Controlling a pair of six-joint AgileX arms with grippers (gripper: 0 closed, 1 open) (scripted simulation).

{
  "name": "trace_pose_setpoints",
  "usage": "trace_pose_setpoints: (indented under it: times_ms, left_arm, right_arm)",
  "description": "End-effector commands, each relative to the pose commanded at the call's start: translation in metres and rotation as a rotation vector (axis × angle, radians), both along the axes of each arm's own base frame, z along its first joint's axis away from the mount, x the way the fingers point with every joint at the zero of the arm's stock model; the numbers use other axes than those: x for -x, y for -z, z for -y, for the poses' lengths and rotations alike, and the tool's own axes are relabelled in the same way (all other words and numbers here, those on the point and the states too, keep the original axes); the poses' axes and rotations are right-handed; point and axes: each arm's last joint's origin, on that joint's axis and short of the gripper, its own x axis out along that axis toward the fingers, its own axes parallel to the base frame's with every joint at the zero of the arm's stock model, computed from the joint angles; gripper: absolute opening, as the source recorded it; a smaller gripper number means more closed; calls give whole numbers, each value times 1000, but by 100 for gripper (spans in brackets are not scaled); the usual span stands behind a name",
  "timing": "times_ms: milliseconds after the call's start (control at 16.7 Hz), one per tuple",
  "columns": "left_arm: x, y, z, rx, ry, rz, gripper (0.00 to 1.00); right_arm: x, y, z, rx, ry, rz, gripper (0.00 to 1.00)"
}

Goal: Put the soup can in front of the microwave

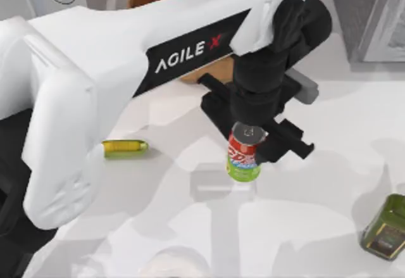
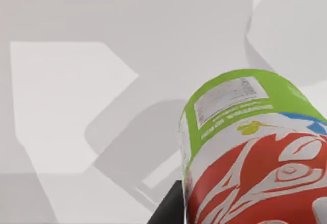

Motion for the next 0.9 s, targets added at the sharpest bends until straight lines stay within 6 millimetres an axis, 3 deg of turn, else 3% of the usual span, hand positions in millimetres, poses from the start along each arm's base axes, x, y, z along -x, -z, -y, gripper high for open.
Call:
trace_pose_setpoints:
  times_ms: [300, 480, 660, 900]
  left_arm:
    - [-1, 0, -1, -1, -1, 0, 0]
    - [-17, -5, -27, -8, -38, -16, 0]
    - [-47, -14, -87, -19, -137, -40, 0]
    - [-81, -30, -204, -38, -342, -66, 0]
  right_arm:
    - [0, 0, 0, 0, 0, 0, 100]
    - [0, 0, 0, 0, 0, 0, 100]
    - [0, 0, 0, 0, 0, 0, 100]
    - [0, 0, 0, 0, 0, 0, 100]
